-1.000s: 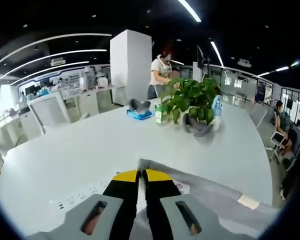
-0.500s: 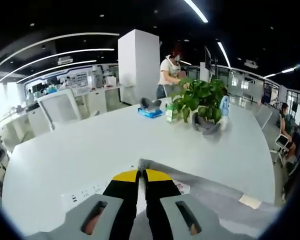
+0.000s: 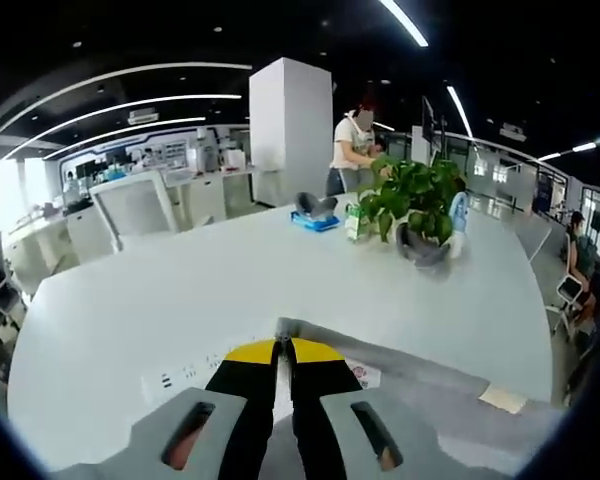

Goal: Fold the towel on the table until its edges align and the towel forms a compact rectangular stack.

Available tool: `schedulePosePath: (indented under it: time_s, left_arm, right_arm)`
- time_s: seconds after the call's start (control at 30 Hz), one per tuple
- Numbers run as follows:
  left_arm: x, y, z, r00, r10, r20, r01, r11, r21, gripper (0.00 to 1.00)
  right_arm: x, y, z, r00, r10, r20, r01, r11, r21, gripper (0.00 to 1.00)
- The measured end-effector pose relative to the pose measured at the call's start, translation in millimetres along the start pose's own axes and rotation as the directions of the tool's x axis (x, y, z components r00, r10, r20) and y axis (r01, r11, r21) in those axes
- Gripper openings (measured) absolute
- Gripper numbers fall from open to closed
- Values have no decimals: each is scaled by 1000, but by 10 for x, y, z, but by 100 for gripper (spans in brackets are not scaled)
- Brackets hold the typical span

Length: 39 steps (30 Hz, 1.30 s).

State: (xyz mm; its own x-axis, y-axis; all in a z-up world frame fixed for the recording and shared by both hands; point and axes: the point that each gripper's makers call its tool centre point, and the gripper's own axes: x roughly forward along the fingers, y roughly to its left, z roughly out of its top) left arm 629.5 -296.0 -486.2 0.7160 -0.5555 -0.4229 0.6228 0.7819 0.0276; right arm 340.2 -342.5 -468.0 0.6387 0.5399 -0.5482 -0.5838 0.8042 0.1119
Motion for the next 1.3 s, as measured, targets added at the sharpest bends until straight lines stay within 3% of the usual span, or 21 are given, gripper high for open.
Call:
schedulePosePath:
  time_s: [1.3]
  left_arm:
    - [-489,641,-264,994,105,-9,-106,994,-39,4]
  right_arm:
    - [326,624,169,985,172,-27,-174,980,-101,0]
